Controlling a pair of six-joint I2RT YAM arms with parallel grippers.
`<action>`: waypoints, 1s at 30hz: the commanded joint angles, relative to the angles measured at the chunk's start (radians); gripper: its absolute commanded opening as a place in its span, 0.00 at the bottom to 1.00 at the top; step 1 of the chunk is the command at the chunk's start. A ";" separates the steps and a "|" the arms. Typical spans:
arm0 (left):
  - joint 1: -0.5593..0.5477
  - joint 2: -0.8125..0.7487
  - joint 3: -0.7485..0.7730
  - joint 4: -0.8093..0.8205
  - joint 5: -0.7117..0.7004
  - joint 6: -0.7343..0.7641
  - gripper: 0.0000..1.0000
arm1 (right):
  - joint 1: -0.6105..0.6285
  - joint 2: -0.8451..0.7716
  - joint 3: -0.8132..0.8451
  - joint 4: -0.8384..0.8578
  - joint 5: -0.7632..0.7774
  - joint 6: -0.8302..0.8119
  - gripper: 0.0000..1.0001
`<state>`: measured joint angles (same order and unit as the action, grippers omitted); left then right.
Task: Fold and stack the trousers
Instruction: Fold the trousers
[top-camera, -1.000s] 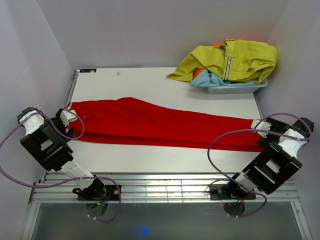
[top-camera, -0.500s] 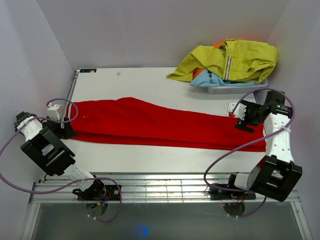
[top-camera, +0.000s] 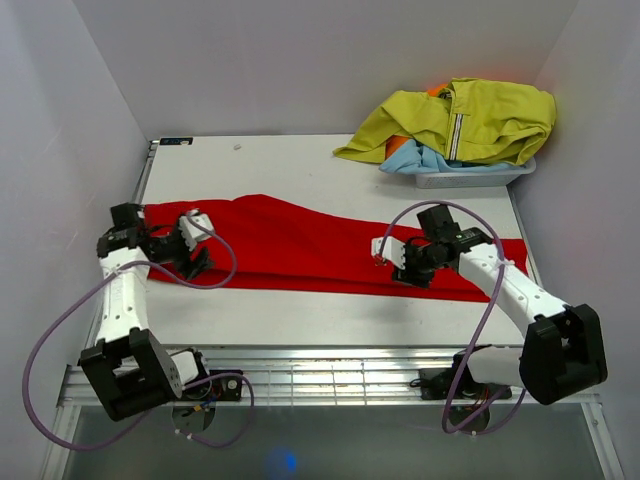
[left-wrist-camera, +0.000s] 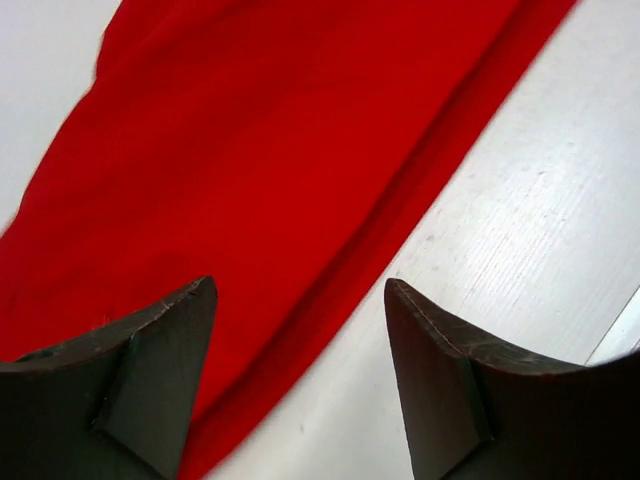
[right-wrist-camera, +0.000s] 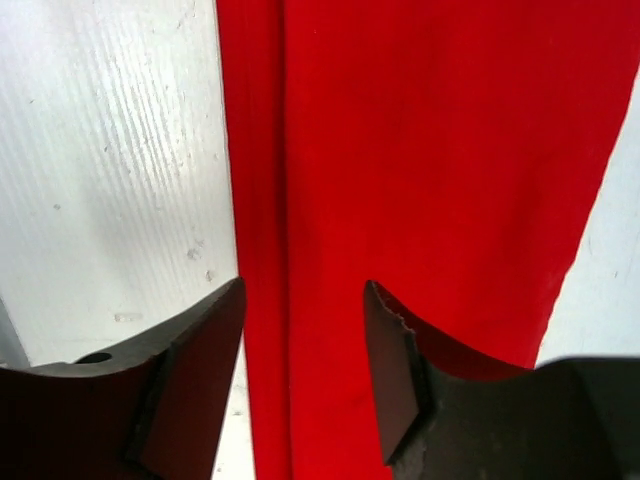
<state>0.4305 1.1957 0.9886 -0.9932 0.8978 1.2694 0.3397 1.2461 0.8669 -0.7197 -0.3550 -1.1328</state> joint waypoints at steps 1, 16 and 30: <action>-0.185 0.045 -0.038 0.073 -0.022 0.177 0.76 | 0.085 0.039 -0.022 0.123 0.100 0.057 0.55; -0.524 0.240 -0.096 0.264 -0.259 0.192 0.69 | 0.173 0.196 -0.089 0.318 0.226 0.027 0.44; -0.556 0.211 -0.151 0.269 -0.280 0.203 0.69 | 0.182 0.164 -0.080 0.237 0.174 0.022 0.37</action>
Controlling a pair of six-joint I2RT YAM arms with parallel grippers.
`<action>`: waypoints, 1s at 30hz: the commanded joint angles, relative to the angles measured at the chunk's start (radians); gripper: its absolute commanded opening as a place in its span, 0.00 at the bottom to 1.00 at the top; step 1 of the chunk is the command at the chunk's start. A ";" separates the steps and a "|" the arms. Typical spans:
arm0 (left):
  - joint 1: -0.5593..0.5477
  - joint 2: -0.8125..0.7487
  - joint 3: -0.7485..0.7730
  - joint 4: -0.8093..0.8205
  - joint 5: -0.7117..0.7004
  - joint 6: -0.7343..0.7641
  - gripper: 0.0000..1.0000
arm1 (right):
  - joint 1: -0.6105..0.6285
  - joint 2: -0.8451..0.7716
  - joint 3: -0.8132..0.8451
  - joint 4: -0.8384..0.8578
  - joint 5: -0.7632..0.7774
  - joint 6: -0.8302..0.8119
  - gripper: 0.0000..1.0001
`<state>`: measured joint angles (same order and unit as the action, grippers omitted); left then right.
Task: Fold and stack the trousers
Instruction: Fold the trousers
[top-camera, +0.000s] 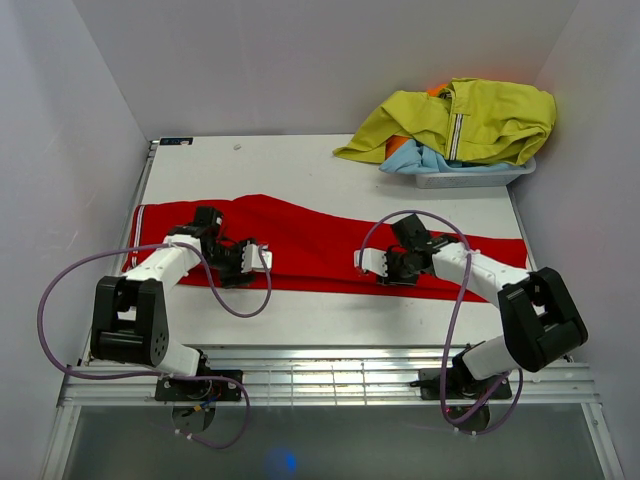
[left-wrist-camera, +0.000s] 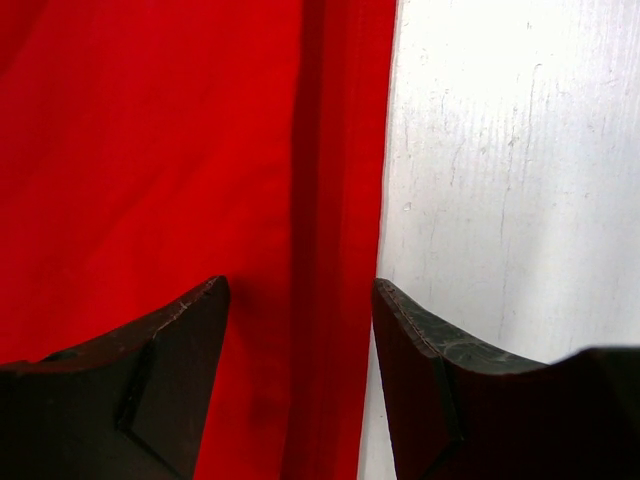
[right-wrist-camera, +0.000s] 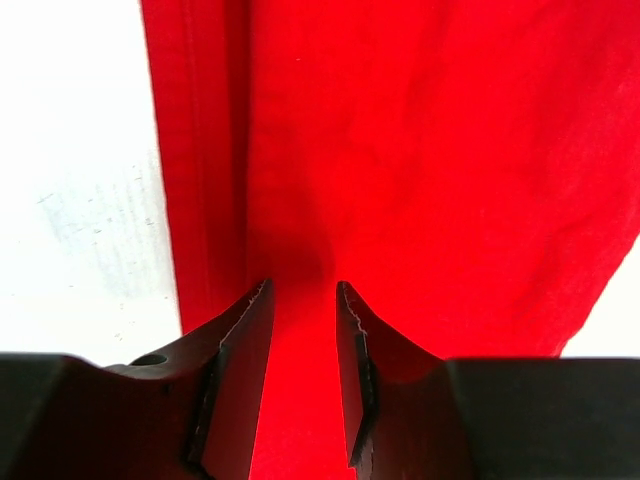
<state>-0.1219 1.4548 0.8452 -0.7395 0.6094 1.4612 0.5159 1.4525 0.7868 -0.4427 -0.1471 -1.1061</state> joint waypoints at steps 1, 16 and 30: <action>-0.004 -0.051 -0.009 0.015 0.009 0.010 0.69 | 0.006 -0.059 -0.006 -0.050 -0.034 -0.008 0.37; -0.005 -0.007 0.031 0.042 0.001 -0.025 0.73 | 0.007 -0.038 -0.107 0.045 0.023 -0.011 0.38; -0.005 -0.011 0.034 0.037 0.004 -0.019 0.73 | 0.006 -0.096 -0.075 0.009 -0.005 -0.006 0.46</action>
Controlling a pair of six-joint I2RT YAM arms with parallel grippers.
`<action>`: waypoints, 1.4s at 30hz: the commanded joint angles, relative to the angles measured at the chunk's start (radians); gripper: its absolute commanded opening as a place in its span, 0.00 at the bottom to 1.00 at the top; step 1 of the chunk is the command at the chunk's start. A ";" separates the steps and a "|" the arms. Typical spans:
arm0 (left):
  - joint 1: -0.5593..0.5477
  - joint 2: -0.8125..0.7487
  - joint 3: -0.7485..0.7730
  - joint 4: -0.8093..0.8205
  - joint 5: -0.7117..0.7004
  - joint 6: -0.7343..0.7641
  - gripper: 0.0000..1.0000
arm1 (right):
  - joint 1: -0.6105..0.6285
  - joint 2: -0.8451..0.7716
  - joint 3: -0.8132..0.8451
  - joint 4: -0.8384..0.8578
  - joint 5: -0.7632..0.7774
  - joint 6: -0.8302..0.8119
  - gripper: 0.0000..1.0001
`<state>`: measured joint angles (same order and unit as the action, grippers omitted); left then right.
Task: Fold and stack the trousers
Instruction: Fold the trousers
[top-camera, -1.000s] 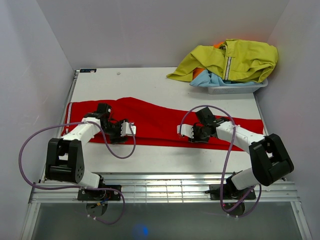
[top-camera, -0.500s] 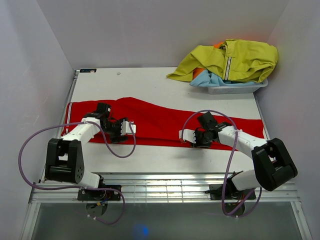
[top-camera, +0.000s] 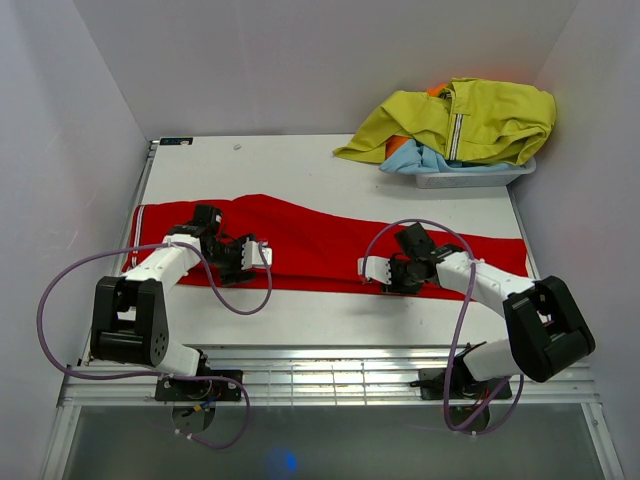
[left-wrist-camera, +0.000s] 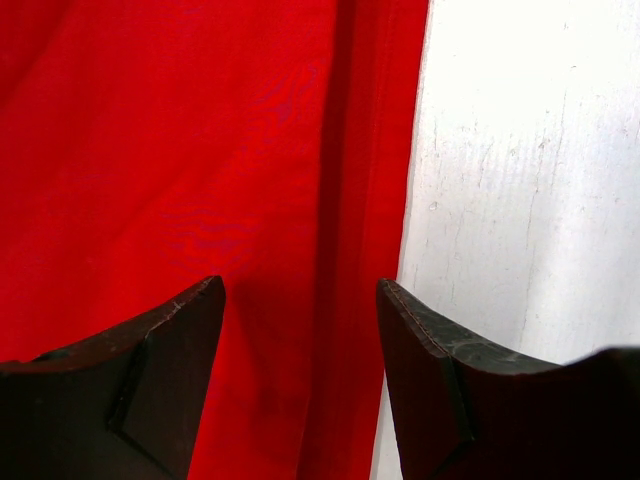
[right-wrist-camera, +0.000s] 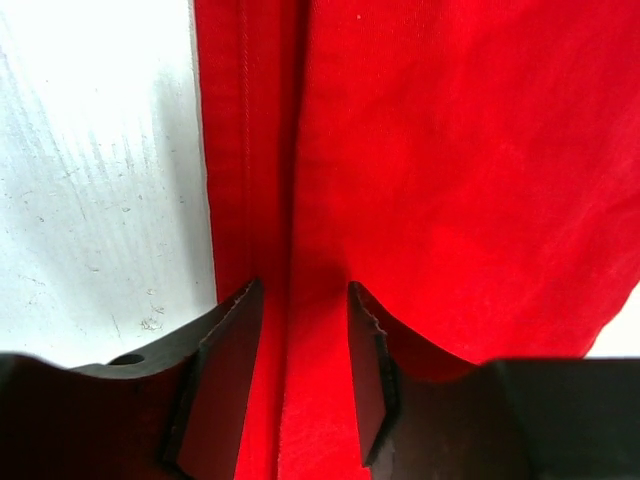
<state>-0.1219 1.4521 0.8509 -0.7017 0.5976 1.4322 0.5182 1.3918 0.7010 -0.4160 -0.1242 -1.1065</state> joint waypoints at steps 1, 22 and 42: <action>-0.004 -0.010 0.027 -0.001 0.013 0.013 0.73 | 0.005 -0.046 0.012 -0.032 -0.032 -0.007 0.47; -0.005 0.019 0.031 0.047 -0.027 0.001 0.58 | 0.002 0.015 0.031 0.016 0.044 -0.021 0.08; -0.004 -0.050 0.051 0.005 -0.056 0.002 0.00 | -0.024 -0.079 0.098 -0.070 0.014 -0.016 0.08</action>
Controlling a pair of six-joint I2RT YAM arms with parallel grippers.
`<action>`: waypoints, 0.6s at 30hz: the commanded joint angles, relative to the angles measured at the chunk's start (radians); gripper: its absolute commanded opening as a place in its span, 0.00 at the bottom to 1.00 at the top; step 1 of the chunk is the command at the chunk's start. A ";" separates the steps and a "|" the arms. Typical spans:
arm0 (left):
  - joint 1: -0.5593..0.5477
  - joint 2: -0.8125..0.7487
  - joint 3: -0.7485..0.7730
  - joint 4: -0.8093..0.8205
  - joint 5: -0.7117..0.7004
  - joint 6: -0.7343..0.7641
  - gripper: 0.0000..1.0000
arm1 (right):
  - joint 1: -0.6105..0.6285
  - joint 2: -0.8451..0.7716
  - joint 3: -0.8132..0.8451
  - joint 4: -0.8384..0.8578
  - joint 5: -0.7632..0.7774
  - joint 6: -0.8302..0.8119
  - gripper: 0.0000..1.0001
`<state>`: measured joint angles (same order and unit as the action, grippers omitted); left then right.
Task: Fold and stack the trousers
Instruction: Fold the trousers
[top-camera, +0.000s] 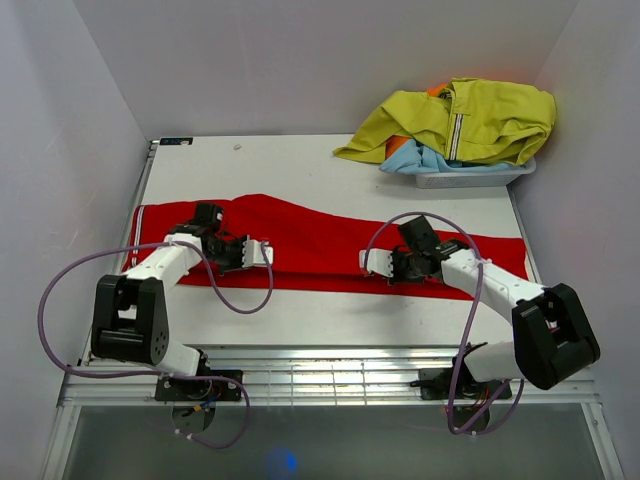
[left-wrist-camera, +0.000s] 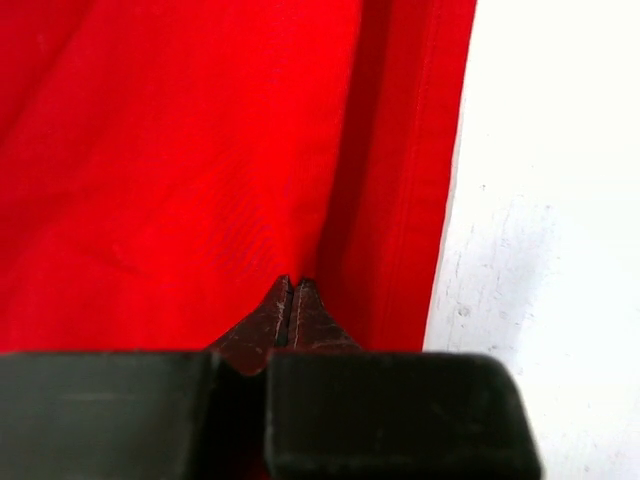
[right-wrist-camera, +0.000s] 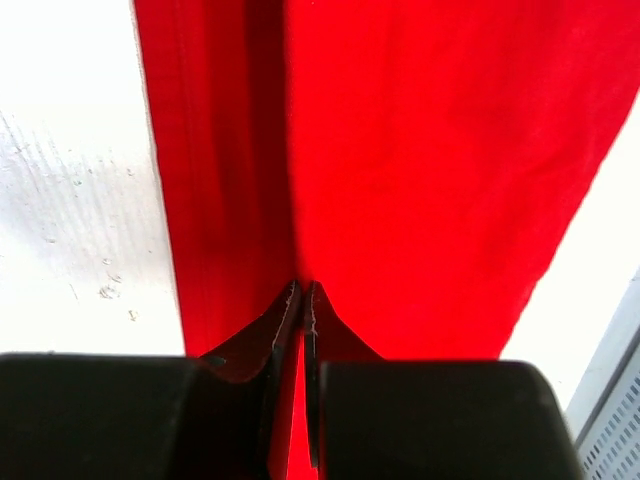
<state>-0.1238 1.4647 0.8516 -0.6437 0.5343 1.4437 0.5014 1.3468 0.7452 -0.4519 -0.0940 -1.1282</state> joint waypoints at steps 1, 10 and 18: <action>-0.002 -0.079 0.061 -0.075 0.007 -0.015 0.00 | -0.009 -0.040 0.065 -0.036 -0.016 0.008 0.08; 0.004 -0.207 0.087 -0.223 0.024 0.015 0.00 | -0.015 -0.138 0.073 -0.146 -0.041 -0.013 0.08; 0.003 -0.127 -0.071 -0.128 0.023 -0.018 0.00 | -0.015 -0.072 -0.128 -0.026 -0.023 -0.028 0.08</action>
<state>-0.1238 1.3056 0.8364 -0.7792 0.5575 1.4395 0.4915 1.2316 0.6682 -0.5011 -0.1394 -1.1515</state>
